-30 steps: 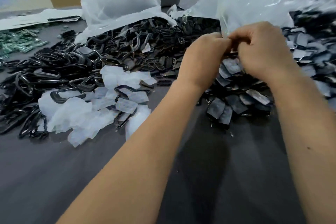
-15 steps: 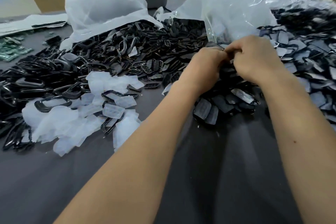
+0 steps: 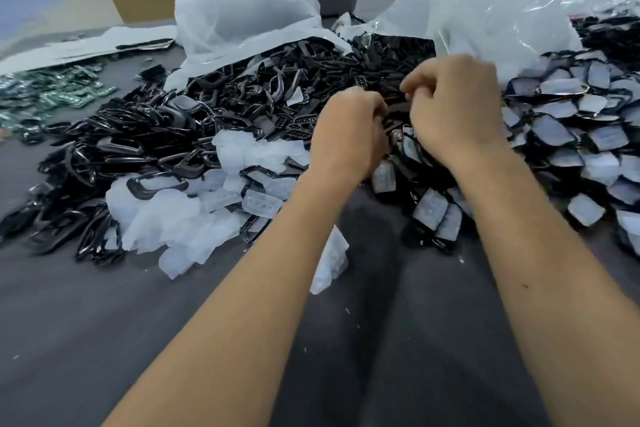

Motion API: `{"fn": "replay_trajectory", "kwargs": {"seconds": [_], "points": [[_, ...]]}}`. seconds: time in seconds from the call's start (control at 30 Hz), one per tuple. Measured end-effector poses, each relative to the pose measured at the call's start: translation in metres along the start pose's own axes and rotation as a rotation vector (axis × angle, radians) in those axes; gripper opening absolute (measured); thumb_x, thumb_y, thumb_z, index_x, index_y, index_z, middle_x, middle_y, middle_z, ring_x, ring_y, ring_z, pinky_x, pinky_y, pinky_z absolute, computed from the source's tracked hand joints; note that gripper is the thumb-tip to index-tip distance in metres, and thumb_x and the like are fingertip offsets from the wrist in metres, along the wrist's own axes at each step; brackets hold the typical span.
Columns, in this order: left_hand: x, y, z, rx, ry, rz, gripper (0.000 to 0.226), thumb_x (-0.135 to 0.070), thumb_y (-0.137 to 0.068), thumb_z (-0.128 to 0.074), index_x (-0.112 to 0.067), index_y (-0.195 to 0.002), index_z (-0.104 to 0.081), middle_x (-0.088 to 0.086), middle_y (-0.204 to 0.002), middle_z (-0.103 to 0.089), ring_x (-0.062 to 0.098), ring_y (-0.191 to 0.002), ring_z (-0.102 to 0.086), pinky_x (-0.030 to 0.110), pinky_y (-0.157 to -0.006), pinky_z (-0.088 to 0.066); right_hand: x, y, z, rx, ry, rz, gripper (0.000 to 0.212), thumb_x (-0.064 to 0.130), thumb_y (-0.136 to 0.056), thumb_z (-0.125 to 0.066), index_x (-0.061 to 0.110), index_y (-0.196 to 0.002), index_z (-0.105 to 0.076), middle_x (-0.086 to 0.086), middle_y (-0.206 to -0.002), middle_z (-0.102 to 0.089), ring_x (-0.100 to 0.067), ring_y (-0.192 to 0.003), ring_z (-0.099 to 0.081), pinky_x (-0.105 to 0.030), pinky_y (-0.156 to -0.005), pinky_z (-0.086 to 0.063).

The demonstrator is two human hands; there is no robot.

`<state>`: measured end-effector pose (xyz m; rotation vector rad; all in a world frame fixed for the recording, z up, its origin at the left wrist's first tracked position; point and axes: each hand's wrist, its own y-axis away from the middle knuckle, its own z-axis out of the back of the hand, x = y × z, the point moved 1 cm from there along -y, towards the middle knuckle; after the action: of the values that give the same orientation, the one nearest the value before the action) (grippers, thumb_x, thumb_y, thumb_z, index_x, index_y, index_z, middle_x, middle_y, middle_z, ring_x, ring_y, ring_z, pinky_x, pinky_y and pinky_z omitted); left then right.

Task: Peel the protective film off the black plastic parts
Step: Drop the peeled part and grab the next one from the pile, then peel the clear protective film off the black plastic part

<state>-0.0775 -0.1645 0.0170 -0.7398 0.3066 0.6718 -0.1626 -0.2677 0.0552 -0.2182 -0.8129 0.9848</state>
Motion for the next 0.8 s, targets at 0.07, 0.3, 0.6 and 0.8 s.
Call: {"fn": "replay_trajectory", "kwargs": {"seconds": [0.07,0.3,0.6,0.8], "points": [[0.031,0.002,0.014,0.004,-0.178,0.129,0.034,-0.005,-0.087,-0.054,-0.016,-0.105,-0.08,0.011,-0.107,-0.072,0.029,-0.1,-0.065,0.037,-0.085,-0.051,0.023,0.002,-0.028,0.102,-0.02,0.044,0.036,0.004,-0.09,-0.054,0.02,-0.104,-0.082,-0.009,-0.105,-0.078,-0.027,-0.099,-0.072,-0.035,-0.092,-0.059],[0.118,0.017,0.051,0.171,-0.585,0.58,0.042,-0.027,-0.095,-0.057,-0.021,-0.136,-0.057,0.017,-0.164,-0.026,0.042,-0.154,-0.011,0.061,-0.124,-0.013,0.073,0.008,-0.116,0.551,0.321,0.146,0.049,0.003,-0.095,-0.053,0.018,-0.142,-0.058,-0.016,-0.14,-0.051,-0.036,-0.133,-0.041,-0.049,-0.104,-0.047],[0.139,-0.009,0.074,0.162,-0.601,0.587,0.028,-0.02,-0.091,-0.066,-0.023,-0.119,-0.067,0.01,-0.132,-0.055,0.038,-0.13,-0.046,0.055,-0.106,-0.036,0.069,0.007,-0.127,0.294,0.084,0.061,0.035,-0.004,-0.096,-0.056,0.012,-0.122,-0.074,-0.015,-0.124,-0.067,-0.036,-0.111,-0.065,-0.043,-0.094,-0.057],[0.141,-0.007,0.087,-0.068,-0.343,0.542,0.02,-0.035,-0.093,-0.073,-0.017,-0.099,-0.078,0.005,-0.099,-0.074,0.029,-0.103,-0.068,0.038,-0.091,-0.05,0.059,0.012,-0.121,0.083,-0.065,0.02,0.024,0.018,-0.1,-0.067,0.018,-0.122,-0.075,-0.007,-0.11,-0.077,-0.03,-0.111,-0.064,-0.043,-0.1,-0.05]]}}
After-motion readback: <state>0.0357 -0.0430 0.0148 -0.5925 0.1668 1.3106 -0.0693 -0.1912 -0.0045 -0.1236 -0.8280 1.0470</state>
